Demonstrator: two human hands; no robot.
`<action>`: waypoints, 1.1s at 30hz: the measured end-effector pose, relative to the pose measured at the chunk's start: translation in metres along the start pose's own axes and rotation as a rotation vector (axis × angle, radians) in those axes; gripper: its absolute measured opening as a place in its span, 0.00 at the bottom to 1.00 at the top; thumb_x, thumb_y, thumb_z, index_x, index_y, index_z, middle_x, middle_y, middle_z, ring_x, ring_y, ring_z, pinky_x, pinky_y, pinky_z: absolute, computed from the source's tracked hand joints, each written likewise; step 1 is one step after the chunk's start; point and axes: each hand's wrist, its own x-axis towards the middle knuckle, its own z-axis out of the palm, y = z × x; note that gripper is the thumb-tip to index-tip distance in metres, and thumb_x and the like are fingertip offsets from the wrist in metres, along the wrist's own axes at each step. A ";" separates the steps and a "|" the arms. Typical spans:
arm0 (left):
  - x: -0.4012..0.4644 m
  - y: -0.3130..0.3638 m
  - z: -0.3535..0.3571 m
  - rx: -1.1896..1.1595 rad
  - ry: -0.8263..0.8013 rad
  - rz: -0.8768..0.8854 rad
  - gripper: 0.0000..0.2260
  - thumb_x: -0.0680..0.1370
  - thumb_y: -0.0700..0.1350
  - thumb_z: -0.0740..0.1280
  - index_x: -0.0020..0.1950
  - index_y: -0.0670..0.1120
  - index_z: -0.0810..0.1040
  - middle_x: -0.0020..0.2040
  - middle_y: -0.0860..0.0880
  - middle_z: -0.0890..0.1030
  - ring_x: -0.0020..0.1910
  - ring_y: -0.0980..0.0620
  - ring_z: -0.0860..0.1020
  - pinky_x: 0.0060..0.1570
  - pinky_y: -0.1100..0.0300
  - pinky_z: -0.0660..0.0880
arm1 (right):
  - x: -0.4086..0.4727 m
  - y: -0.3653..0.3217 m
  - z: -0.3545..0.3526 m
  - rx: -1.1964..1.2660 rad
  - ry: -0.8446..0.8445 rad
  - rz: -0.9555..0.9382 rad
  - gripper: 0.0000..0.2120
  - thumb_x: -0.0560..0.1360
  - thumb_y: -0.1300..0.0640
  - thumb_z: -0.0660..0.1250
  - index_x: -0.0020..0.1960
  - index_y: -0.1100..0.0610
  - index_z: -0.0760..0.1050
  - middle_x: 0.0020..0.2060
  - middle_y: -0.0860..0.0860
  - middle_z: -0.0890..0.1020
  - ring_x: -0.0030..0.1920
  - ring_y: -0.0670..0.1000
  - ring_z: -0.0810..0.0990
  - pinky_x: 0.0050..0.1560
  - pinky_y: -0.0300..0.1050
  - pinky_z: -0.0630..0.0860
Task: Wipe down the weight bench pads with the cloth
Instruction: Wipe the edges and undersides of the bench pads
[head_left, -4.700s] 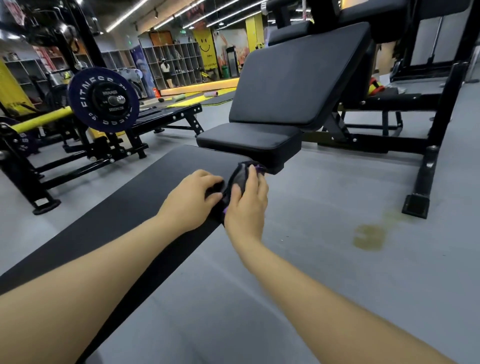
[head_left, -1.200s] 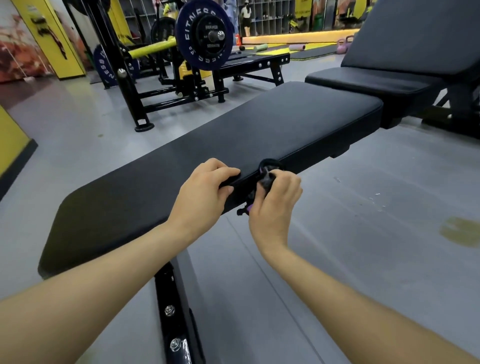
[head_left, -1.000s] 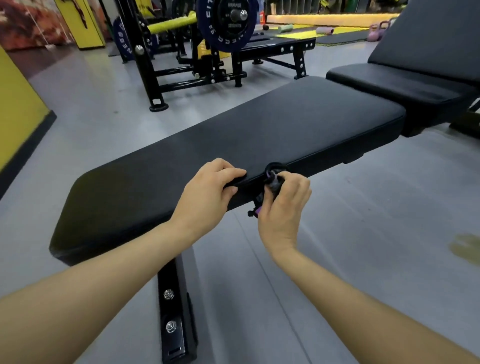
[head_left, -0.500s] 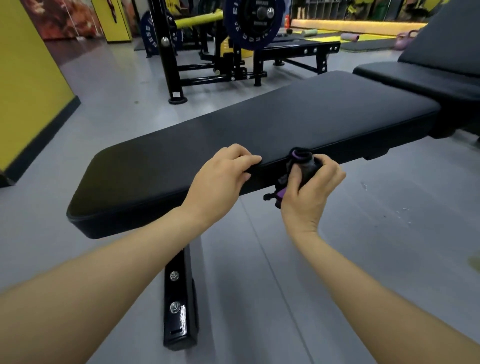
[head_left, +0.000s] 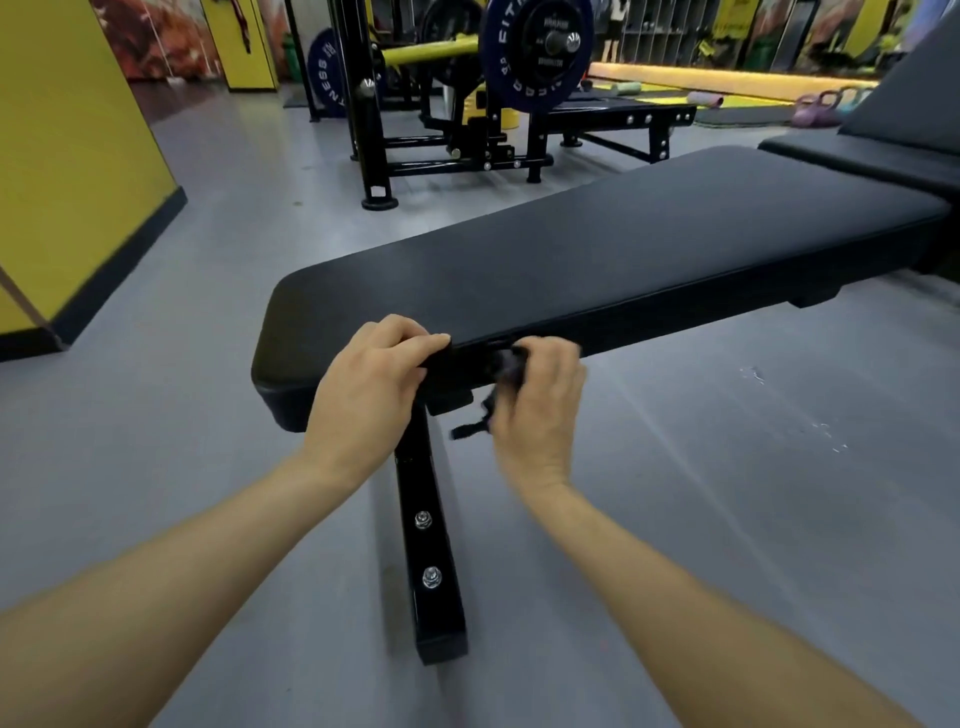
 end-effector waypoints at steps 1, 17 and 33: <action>-0.001 -0.003 -0.001 0.003 0.006 0.010 0.16 0.73 0.32 0.68 0.58 0.44 0.80 0.49 0.47 0.79 0.46 0.45 0.76 0.43 0.54 0.75 | 0.010 0.010 -0.009 -0.013 0.052 0.036 0.09 0.73 0.64 0.61 0.53 0.60 0.69 0.49 0.60 0.74 0.48 0.54 0.68 0.50 0.42 0.62; -0.046 -0.072 -0.030 -0.027 0.078 -0.195 0.13 0.75 0.36 0.67 0.58 0.46 0.80 0.50 0.50 0.78 0.50 0.47 0.74 0.45 0.53 0.73 | -0.027 -0.040 0.024 -0.004 -0.007 -0.025 0.09 0.74 0.61 0.59 0.52 0.61 0.71 0.49 0.59 0.73 0.47 0.55 0.67 0.49 0.46 0.64; -0.065 -0.108 -0.024 -0.499 0.132 -0.665 0.10 0.75 0.38 0.68 0.55 0.47 0.74 0.50 0.53 0.78 0.45 0.56 0.78 0.43 0.72 0.70 | -0.058 -0.089 0.056 -0.012 -0.060 -0.066 0.08 0.72 0.66 0.65 0.51 0.63 0.72 0.48 0.60 0.73 0.47 0.55 0.67 0.48 0.47 0.65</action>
